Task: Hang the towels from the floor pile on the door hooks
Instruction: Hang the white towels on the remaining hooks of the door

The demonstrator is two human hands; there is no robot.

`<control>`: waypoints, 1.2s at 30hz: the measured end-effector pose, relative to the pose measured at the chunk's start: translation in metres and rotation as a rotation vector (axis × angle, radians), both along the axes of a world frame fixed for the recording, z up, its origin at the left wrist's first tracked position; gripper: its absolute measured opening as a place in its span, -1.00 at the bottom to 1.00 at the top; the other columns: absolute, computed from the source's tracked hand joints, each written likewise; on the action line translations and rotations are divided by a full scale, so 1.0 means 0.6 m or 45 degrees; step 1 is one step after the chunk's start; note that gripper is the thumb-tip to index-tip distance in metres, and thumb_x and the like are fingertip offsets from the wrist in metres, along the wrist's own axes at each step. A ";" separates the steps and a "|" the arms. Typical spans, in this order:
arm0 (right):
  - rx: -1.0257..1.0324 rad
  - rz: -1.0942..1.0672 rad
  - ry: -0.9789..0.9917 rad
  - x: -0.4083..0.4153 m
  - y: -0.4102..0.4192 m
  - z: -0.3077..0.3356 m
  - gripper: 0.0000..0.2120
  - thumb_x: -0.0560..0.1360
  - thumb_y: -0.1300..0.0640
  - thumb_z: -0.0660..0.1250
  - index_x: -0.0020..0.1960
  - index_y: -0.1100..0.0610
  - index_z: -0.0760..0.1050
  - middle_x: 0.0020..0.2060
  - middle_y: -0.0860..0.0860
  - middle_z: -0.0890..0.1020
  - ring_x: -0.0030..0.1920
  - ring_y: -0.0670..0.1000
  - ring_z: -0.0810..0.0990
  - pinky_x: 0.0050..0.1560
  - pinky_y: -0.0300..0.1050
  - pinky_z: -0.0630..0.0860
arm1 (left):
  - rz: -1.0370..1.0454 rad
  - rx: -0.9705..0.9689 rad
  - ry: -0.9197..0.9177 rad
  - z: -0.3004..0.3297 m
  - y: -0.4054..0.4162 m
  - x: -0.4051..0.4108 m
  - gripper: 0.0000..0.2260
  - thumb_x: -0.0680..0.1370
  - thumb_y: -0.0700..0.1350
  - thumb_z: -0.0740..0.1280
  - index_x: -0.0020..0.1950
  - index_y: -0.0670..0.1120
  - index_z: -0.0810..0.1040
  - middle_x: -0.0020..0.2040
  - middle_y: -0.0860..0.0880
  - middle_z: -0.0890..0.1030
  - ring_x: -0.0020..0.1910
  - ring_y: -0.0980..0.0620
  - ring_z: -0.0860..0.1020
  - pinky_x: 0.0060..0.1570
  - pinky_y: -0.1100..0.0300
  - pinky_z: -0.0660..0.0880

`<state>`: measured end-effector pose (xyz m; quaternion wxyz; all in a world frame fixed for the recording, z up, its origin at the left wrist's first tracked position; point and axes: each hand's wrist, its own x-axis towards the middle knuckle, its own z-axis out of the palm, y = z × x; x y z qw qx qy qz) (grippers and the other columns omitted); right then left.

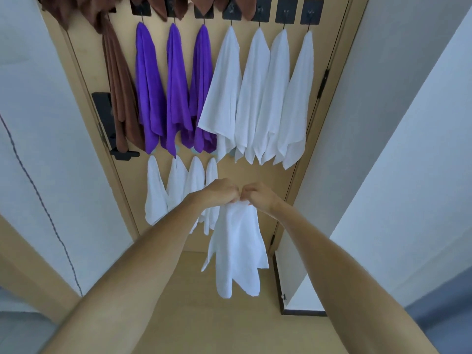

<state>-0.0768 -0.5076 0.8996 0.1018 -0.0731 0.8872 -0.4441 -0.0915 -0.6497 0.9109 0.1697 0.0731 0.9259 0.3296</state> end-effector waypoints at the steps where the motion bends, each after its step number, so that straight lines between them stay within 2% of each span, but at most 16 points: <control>1: 0.001 -0.011 0.011 -0.007 -0.007 -0.002 -0.77 0.35 0.20 0.21 -0.46 0.13 0.26 -0.41 -0.01 0.30 -0.33 0.00 0.26 -0.24 -0.13 0.23 | -0.026 0.010 0.001 -0.003 -0.006 -0.010 -0.86 0.36 -0.29 0.17 -0.36 -0.11 0.29 -0.32 -0.04 0.30 -0.30 -0.01 0.23 -0.31 0.18 0.16; 3: -0.002 -0.009 0.031 -0.020 -0.015 -0.007 -0.77 0.36 0.19 0.20 -0.45 0.10 0.30 -0.41 -0.03 0.34 -0.35 -0.03 0.28 -0.27 -0.18 0.23 | -0.076 0.044 0.014 -0.009 -0.019 -0.029 -0.85 0.36 -0.29 0.17 -0.38 -0.11 0.29 -0.31 -0.05 0.31 -0.25 -0.04 0.25 -0.27 0.15 0.19; 6: 0.004 -0.008 0.064 -0.042 -0.014 -0.016 -0.70 0.47 0.32 0.20 -0.41 0.09 0.35 -0.39 -0.07 0.39 -0.35 -0.09 0.32 -0.29 -0.25 0.26 | -0.080 0.132 0.101 -0.023 -0.039 -0.059 -0.90 0.41 -0.27 0.17 -0.31 -0.16 0.39 -0.27 -0.09 0.41 -0.24 -0.04 0.33 -0.23 0.11 0.26; 13: 0.067 -0.017 0.093 -0.107 -0.015 -0.029 -0.80 0.53 0.26 0.19 -0.27 0.15 0.41 -0.34 -0.07 0.41 -0.34 -0.11 0.35 -0.29 -0.28 0.29 | -0.028 0.279 0.208 -0.047 -0.040 -0.116 -0.89 0.45 -0.30 0.17 -0.25 -0.19 0.42 -0.32 0.02 0.44 -0.29 0.04 0.38 -0.34 0.26 0.30; 22: 0.067 -0.010 0.114 -0.233 0.006 -0.086 -0.85 0.50 0.21 0.21 -0.22 0.03 0.41 -0.28 -0.06 0.50 -0.27 -0.04 0.46 -0.24 -0.12 0.45 | 0.008 0.192 0.057 -0.085 -0.038 -0.229 -0.95 0.48 -0.25 0.21 -0.14 -0.15 0.46 -0.18 -0.04 0.48 -0.17 0.01 0.42 -0.20 0.22 0.32; 26: 0.047 0.000 0.175 -0.290 0.021 -0.113 -0.81 0.49 0.23 0.15 -0.22 -0.03 0.31 -0.32 -0.04 0.47 -0.33 -0.03 0.43 -0.33 -0.15 0.41 | 0.000 0.121 0.068 -0.101 -0.030 -0.286 -0.80 0.49 -0.29 0.18 0.08 -0.10 0.42 -0.14 0.00 0.44 -0.14 0.01 0.42 -0.25 0.23 0.34; 29: 0.095 0.024 0.188 -0.332 0.034 -0.145 -0.71 0.49 0.26 0.17 -0.27 -0.10 0.33 -0.29 -0.07 0.48 -0.28 -0.04 0.45 -0.23 -0.10 0.47 | -0.033 0.074 0.119 -0.125 -0.021 -0.321 -0.83 0.49 -0.32 0.18 -0.04 -0.07 0.41 -0.18 0.02 0.44 -0.16 0.03 0.43 -0.26 0.27 0.36; 31: 0.112 -0.002 0.172 -0.356 0.040 -0.166 -0.70 0.49 0.28 0.22 -0.26 -0.10 0.38 -0.24 -0.11 0.50 -0.20 -0.06 0.47 -0.13 -0.11 0.49 | -0.035 0.039 0.180 -0.146 -0.018 -0.345 -0.76 0.49 -0.31 0.20 -0.18 0.04 0.43 -0.12 0.00 0.48 -0.07 0.01 0.48 -0.14 0.24 0.44; 33: 0.124 -0.024 0.178 -0.377 0.043 -0.186 -0.76 0.49 0.30 0.24 -0.22 -0.03 0.45 -0.20 -0.12 0.52 -0.15 -0.07 0.49 -0.10 -0.17 0.44 | -0.028 -0.020 0.236 -0.165 -0.015 -0.366 -0.70 0.49 -0.29 0.21 -0.25 0.13 0.40 -0.05 -0.05 0.50 0.00 -0.01 0.47 -0.05 0.20 0.47; 36: 0.176 -0.044 0.249 -0.407 0.042 -0.210 -0.85 0.49 0.33 0.24 -0.07 0.16 0.56 -0.16 -0.07 0.56 -0.06 -0.02 0.50 -0.06 -0.25 0.37 | -0.014 -0.007 0.242 -0.185 -0.009 -0.393 -0.76 0.51 -0.33 0.17 -0.18 0.01 0.45 -0.10 -0.02 0.51 -0.08 0.00 0.49 -0.20 0.29 0.43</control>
